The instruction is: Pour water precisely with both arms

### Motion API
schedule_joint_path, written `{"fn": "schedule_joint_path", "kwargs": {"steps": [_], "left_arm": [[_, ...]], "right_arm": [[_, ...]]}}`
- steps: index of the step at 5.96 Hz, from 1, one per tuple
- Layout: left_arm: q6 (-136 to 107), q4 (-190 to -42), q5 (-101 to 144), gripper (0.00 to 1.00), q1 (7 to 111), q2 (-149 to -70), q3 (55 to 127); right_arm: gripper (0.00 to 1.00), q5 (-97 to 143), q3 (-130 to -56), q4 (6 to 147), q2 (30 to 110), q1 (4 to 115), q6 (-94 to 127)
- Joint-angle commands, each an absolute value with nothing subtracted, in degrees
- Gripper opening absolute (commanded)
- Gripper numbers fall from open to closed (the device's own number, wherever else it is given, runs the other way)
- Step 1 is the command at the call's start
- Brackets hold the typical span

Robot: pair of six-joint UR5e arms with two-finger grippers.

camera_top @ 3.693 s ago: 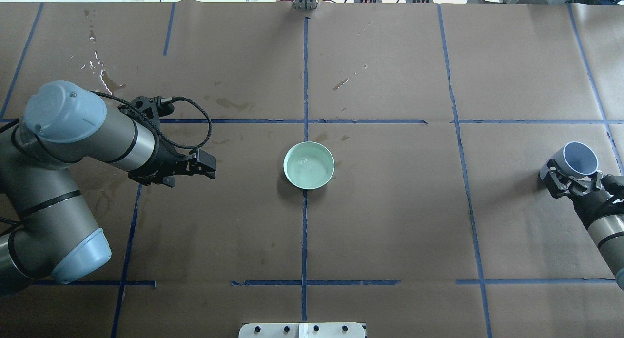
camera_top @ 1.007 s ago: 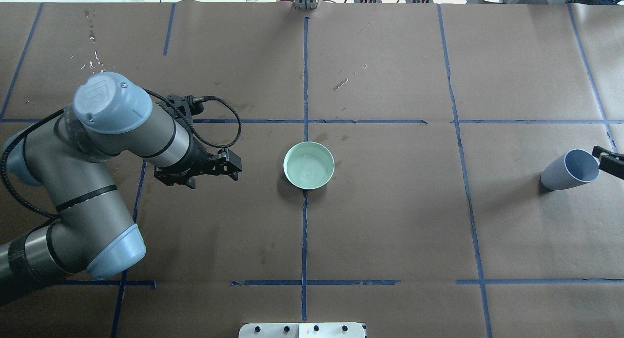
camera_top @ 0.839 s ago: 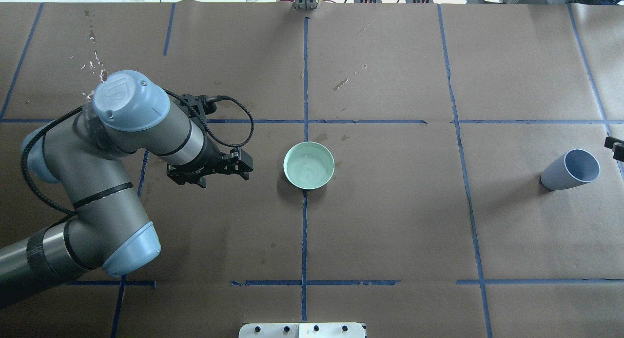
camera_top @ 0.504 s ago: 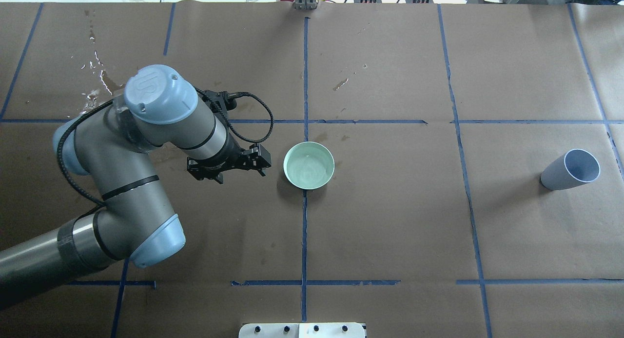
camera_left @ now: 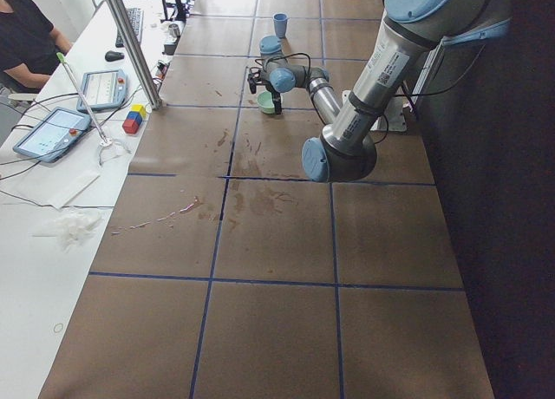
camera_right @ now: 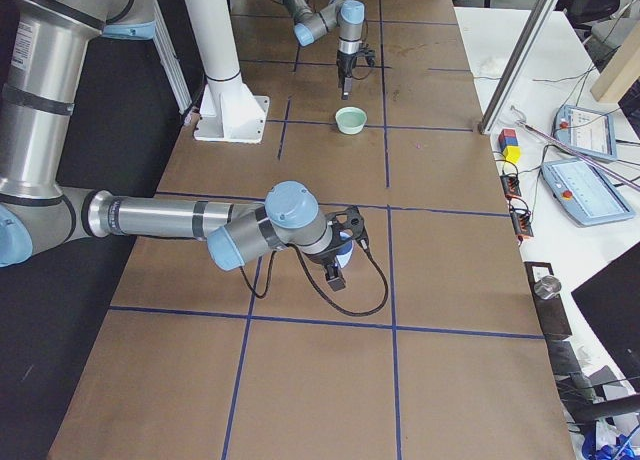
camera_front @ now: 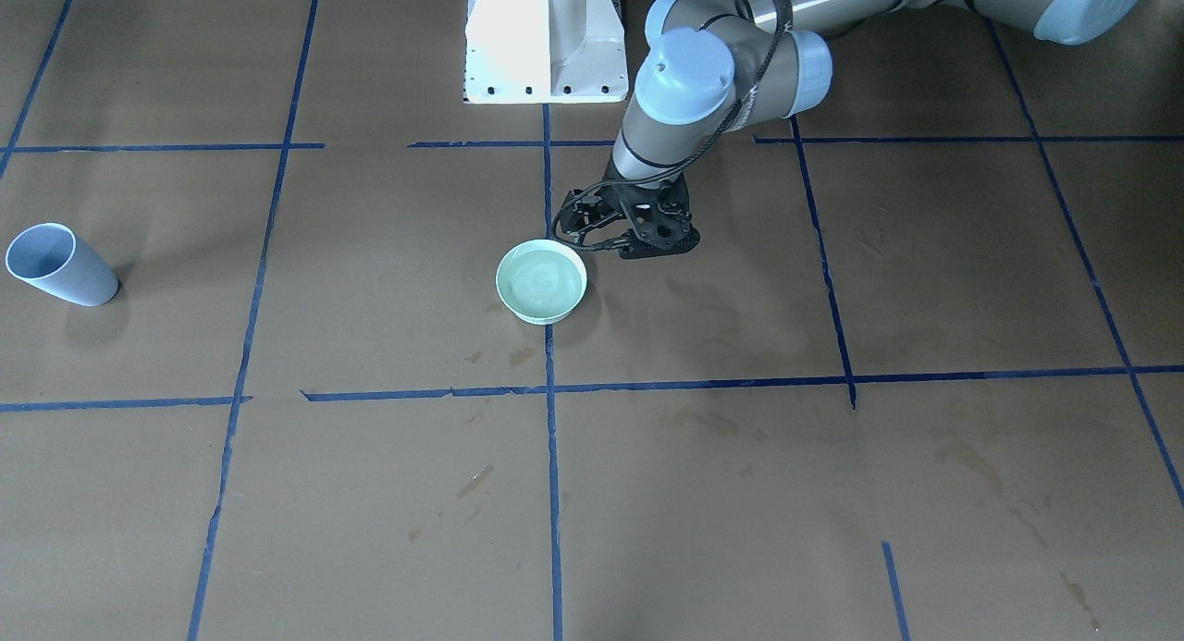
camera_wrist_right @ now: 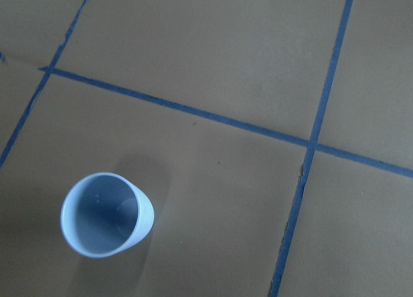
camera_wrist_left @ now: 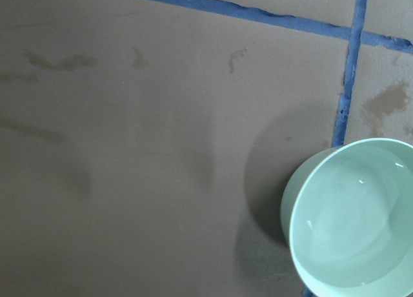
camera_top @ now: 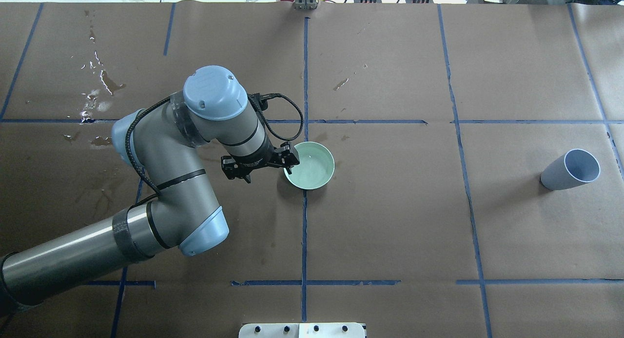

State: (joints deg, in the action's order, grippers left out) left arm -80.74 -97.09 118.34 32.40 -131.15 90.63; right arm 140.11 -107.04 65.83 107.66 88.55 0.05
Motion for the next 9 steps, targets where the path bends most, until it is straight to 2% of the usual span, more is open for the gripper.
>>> {"fn": "schedule_joint_path", "kwargs": {"steps": [1,3,6,7,9], "left_arm": [[-87.14,-100.18,118.3,1.0,31.99,-132.62,87.63],[-88.15,-100.28,118.3,1.0,31.99,-134.28,84.75],[-85.89,-103.71,118.3,0.97,31.99,-134.21,82.0],[-85.43,-103.71,118.3,0.9,31.99,-134.12,82.0],[-85.87,-103.62,118.3,0.63,31.38,-134.21,81.91]], "right_arm": [[1.0,142.29,-108.88,80.19,106.18,89.82,-10.86],[1.0,141.51,-112.92,91.97,105.65,90.8,-13.53],[1.0,138.52,-113.2,92.81,104.5,90.87,-15.73],[1.0,138.52,-113.73,92.81,104.59,91.75,-15.73],[1.0,138.6,-114.87,92.9,104.59,92.28,-15.73]]}}
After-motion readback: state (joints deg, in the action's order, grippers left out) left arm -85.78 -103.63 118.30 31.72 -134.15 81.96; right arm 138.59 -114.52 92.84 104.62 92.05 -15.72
